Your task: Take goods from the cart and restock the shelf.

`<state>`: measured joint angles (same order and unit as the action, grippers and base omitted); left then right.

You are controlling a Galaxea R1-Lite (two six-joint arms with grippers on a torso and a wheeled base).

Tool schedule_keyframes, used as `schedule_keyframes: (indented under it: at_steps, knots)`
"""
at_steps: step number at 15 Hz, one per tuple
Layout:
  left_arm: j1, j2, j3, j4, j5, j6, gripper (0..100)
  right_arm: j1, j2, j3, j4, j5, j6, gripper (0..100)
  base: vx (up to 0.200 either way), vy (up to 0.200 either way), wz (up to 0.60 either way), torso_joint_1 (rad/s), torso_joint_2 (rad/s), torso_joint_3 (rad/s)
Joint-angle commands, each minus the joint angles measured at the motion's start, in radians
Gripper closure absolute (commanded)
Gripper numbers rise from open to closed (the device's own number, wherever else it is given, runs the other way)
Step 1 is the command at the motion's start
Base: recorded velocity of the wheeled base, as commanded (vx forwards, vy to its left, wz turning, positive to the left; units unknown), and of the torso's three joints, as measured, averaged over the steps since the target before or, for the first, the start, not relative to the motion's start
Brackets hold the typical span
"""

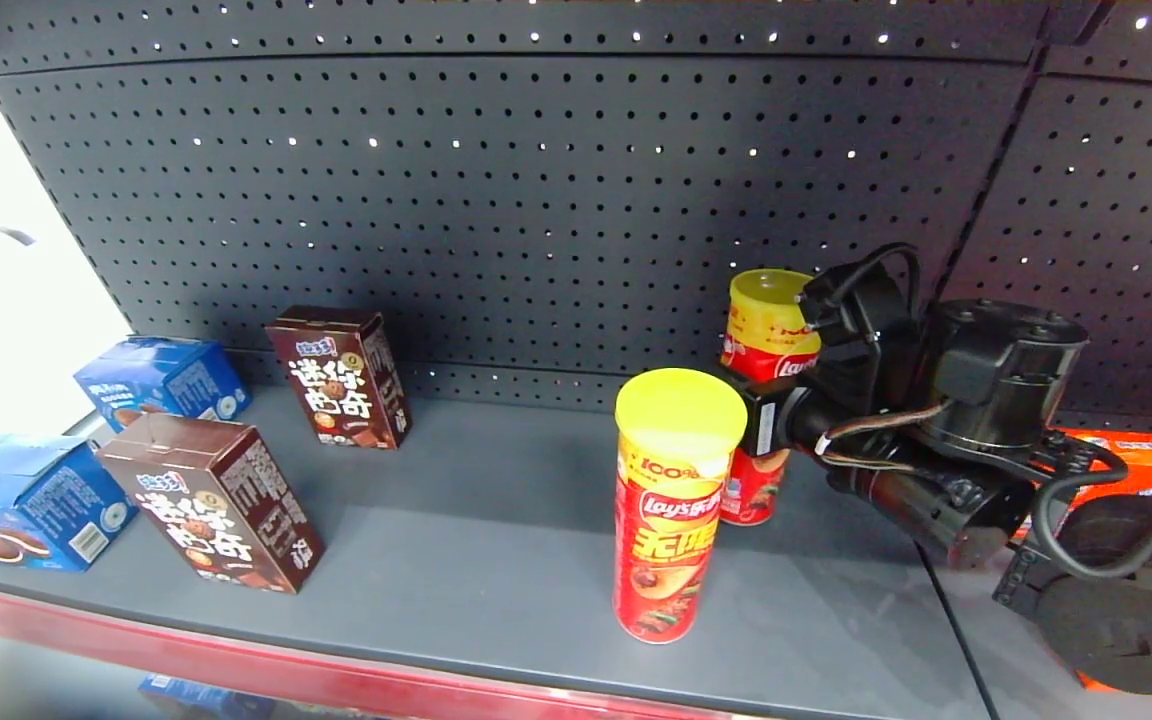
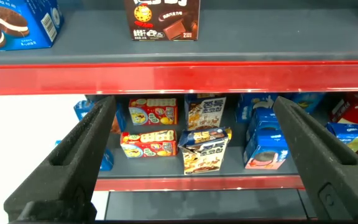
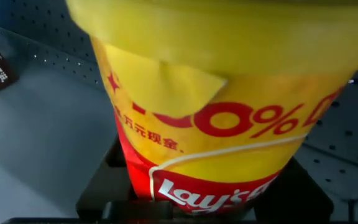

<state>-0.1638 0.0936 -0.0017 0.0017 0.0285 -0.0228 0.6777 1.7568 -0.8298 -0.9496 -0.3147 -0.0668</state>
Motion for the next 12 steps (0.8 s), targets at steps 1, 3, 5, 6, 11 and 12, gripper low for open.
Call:
schedule_keyframes:
  at_steps: [1,3,5,6,11,12]
  knots:
    - [0.000,0.001,0.000,0.000,0.001,0.000,0,-0.001,0.038,-0.034,-0.006,-0.001,-0.005,100,0.000,0.000,0.00,0.000,0.00,0.000]
    - [0.000,0.001,0.000,0.000,0.001,0.000,0,-0.003,0.058,-0.066,-0.008,-0.001,-0.007,100,0.000,0.000,0.00,0.000,0.00,0.000]
    - [0.000,0.001,0.000,0.000,0.001,0.000,0,-0.003,0.082,-0.106,-0.006,-0.001,-0.007,100,0.000,0.000,0.00,0.000,0.00,0.000]
    - [0.000,0.001,0.000,0.000,0.001,0.000,0,-0.003,0.095,-0.124,-0.005,-0.001,-0.007,100,0.000,0.000,0.00,0.000,0.00,0.000]
    - [0.000,0.001,0.000,0.000,0.001,0.000,0,-0.006,0.130,-0.169,-0.005,-0.017,-0.007,100,0.000,0.000,0.00,0.000,0.00,0.000]
    - [0.000,0.001,0.000,0.000,0.001,0.000,0,-0.006,0.133,-0.178,-0.005,-0.018,-0.007,100,0.000,0.000,0.00,0.000,0.00,0.000]
